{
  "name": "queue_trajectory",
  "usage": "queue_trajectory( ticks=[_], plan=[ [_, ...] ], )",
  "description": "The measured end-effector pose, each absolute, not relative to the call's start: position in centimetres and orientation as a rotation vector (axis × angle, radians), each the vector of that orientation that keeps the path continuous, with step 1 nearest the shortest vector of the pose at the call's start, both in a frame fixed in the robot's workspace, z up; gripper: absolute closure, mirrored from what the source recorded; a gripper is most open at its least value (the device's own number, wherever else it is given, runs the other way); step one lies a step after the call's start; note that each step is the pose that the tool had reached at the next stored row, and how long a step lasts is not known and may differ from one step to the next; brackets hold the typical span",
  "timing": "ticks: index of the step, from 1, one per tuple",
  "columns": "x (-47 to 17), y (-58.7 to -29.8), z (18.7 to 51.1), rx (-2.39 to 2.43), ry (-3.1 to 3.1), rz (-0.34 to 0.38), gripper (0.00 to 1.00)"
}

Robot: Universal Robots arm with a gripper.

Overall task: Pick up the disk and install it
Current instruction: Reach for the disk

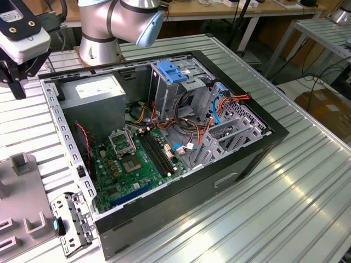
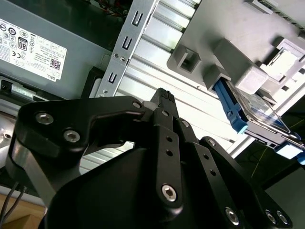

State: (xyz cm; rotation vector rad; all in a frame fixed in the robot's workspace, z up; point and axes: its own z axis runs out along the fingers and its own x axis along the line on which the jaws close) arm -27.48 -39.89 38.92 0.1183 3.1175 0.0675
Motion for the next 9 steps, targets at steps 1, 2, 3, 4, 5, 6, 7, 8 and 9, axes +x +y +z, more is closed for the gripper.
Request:
queue_trajectory(
  ticks=[1, 2, 3, 4, 5, 6, 7, 8, 9],
  plan=[
    [-27.54, -39.89, 38.92, 0.118, 3.118, 0.067, 0.89],
    [-27.61, -39.89, 38.91, 0.118, 3.118, 0.067, 0.89],
    [-27.67, -39.89, 38.91, 0.118, 3.118, 0.067, 0.89],
    [-27.74, -39.89, 38.91, 0.118, 3.118, 0.067, 0.89],
    [-27.8, -39.89, 38.9, 0.118, 3.118, 0.068, 0.89],
    [-27.9, -39.89, 38.9, 0.118, 3.118, 0.067, 0.89],
    [-27.98, -39.89, 38.9, 0.118, 3.118, 0.067, 0.89],
    [-28.04, -39.89, 38.89, 0.118, 3.118, 0.067, 0.89],
    [-28.11, -39.89, 38.89, 0.118, 3.118, 0.067, 0.89]
  ],
)
